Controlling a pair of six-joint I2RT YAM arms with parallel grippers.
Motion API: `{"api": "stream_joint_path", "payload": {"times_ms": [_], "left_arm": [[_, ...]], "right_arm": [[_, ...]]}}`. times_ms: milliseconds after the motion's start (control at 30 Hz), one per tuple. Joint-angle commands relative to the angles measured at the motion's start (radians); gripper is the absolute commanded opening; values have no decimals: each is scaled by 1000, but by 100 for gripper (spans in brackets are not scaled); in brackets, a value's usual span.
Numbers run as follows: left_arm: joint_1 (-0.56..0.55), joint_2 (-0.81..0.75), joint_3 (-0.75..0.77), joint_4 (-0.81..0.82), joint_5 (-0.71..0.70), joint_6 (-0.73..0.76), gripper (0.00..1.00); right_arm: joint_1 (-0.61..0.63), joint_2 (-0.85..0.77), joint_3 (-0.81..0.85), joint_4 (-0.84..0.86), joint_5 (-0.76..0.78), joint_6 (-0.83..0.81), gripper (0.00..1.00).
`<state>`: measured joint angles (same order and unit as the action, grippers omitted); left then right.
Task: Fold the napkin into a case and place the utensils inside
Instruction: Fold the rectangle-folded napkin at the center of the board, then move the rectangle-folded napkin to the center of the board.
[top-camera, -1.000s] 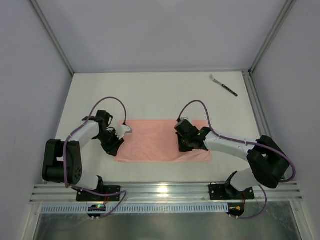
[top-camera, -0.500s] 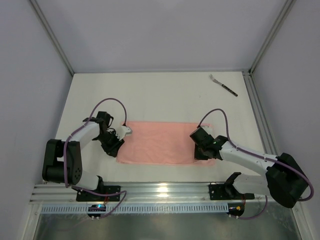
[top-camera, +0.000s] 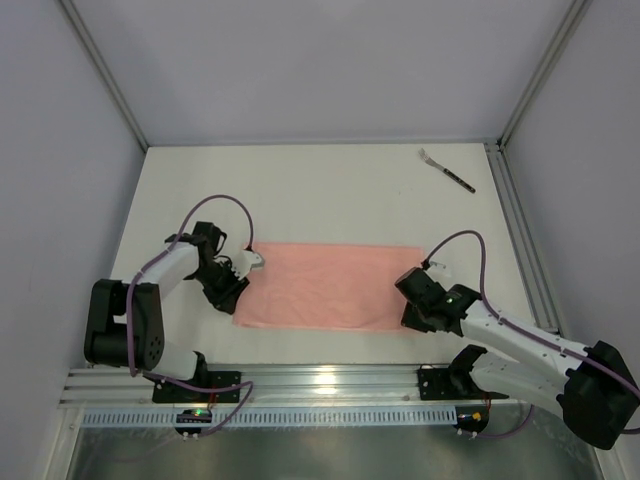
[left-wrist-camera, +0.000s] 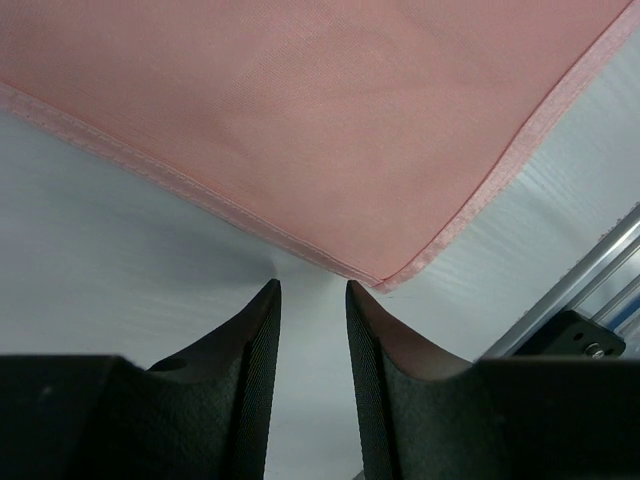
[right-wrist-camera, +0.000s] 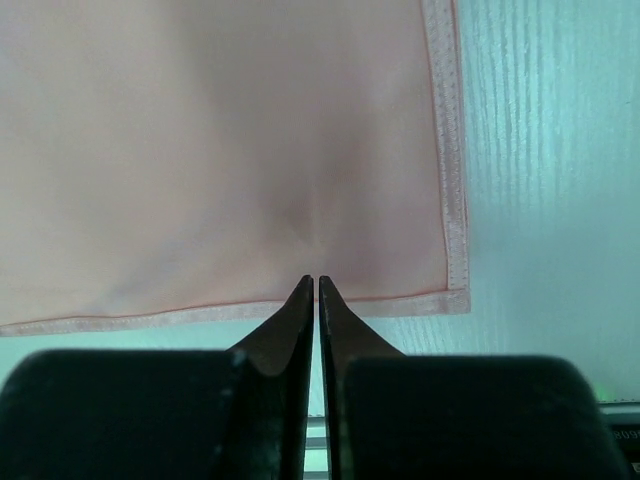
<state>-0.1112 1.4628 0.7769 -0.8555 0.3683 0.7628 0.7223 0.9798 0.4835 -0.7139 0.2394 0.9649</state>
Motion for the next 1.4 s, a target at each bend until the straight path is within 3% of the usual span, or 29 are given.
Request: {"api": "stream_joint_path", "payload": {"times_ms": [0,133,267,400,533,800,967,1067,1200,1367], "left_arm": [[-4,-50,58,-51,73,0,34],[-2,-52,119,-44,64,-75,34],[42,-10,234,62,48,-276,34],[108,88,342,172,0,-445,35],[140,208,436,202,55,-528,40],[123,333,469,271,74,-573,45],[74,392,482,306,25,-585,45],[54,445,502,312,-52,-606,38],[51,501,544,328,-132,-615,21],[47,544,576,322,-190,-619,19]], "right_arm": [[-10,-36,53,-19,84,31,9],[-118,26,165,39,74,-127,16],[-312,135,272,162,-59,-387,23],[-460,348,385,226,-113,-529,30],[-587,504,460,306,-189,-603,33],[-612,689,552,363,-264,-666,33],[-615,763,587,360,-244,-660,25],[-616,807,615,353,-223,-644,19],[-629,853,647,343,-177,-617,9],[-636,895,682,346,-178,-606,6]]}}
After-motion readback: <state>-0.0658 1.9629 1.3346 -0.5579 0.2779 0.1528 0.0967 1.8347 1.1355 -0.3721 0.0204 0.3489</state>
